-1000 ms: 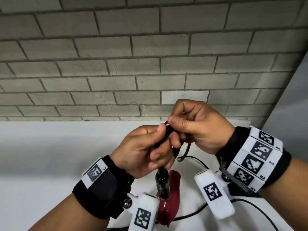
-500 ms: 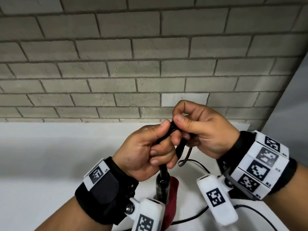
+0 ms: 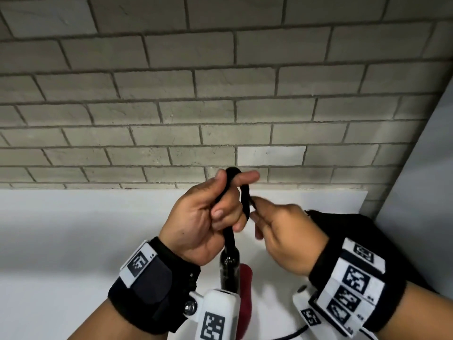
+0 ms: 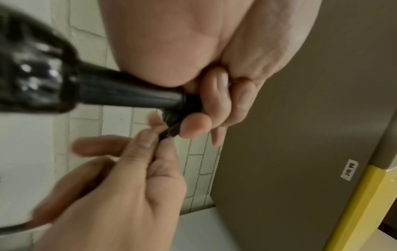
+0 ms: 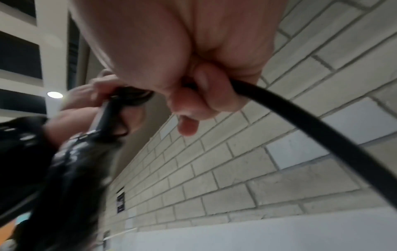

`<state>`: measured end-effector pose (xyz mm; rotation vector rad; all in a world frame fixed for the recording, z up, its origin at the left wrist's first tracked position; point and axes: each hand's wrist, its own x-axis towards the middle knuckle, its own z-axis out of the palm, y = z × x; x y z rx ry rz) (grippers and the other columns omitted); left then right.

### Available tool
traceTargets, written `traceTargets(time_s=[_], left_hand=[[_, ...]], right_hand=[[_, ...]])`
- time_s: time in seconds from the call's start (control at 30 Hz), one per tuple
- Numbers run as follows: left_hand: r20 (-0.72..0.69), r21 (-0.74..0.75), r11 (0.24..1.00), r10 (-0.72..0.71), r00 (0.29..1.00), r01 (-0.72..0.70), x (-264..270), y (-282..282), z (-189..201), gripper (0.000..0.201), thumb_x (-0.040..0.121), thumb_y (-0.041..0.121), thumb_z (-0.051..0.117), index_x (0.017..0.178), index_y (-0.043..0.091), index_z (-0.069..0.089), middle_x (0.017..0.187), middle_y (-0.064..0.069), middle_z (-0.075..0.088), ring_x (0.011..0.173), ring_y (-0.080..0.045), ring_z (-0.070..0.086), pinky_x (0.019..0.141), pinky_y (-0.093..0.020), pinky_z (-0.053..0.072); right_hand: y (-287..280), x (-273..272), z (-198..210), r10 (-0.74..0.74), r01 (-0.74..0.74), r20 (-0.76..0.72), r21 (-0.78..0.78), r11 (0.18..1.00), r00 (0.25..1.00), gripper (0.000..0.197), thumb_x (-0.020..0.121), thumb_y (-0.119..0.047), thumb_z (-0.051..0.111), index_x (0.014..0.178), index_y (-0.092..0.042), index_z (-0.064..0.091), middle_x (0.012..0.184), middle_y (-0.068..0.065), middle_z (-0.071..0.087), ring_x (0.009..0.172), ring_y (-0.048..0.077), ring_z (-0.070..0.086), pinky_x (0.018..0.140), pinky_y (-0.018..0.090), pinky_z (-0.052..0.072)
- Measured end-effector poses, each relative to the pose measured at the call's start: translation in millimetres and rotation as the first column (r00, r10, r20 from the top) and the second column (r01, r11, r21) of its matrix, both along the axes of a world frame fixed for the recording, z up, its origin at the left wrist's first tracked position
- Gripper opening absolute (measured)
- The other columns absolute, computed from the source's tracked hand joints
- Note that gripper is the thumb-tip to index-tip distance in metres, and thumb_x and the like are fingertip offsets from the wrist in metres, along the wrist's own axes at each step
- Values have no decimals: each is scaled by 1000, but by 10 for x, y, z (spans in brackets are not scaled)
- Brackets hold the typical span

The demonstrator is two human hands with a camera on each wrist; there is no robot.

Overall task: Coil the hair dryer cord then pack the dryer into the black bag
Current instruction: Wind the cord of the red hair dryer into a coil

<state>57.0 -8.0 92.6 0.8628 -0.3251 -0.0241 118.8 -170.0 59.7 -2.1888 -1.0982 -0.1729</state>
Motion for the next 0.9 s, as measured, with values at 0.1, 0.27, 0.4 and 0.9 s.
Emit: traceTargets(time_s=[0.1,0.27,0.4,0.9], left_hand=[[27,-51,996,78,997,-77,47,7,65,48,96,26,42,129,-8,49,51,5,40,42,-9,32,54,-27,44],[32,65,940,333,942,-334,119,-78,96,41,98,22,42,130,-3,48,60,2,44,49,-12,37,60,-27,45],[136,295,794,515,846,-531,179,-124,-11,25,97,22,49,114,9,61,66,-3,61,61,-20,55,72,-34,46],[256,755,609,66,964,-242,-68,-18,-122,29,93,37,47,76,23,64,56,7,39,52,-12,35,53,-29,32]], right_hand=[[84,-162,-30,61,-70,-55,-180,981,997,14,99,-25,42,99,-17,53,72,5,62,64,27,59,62,37,48],[39,-119,141,105,-128,-150,-153,980,983,25,100,-27,45,80,-13,52,60,-1,49,57,18,45,60,35,41],[-44,-179,269,121,-129,-187,-29,991,975,26,98,-27,49,75,-18,58,53,-8,49,51,9,43,54,25,38],[-256,-30,836,155,-156,47,11,988,987,9,82,-29,68,80,-23,74,73,-7,65,69,10,63,67,35,51]])
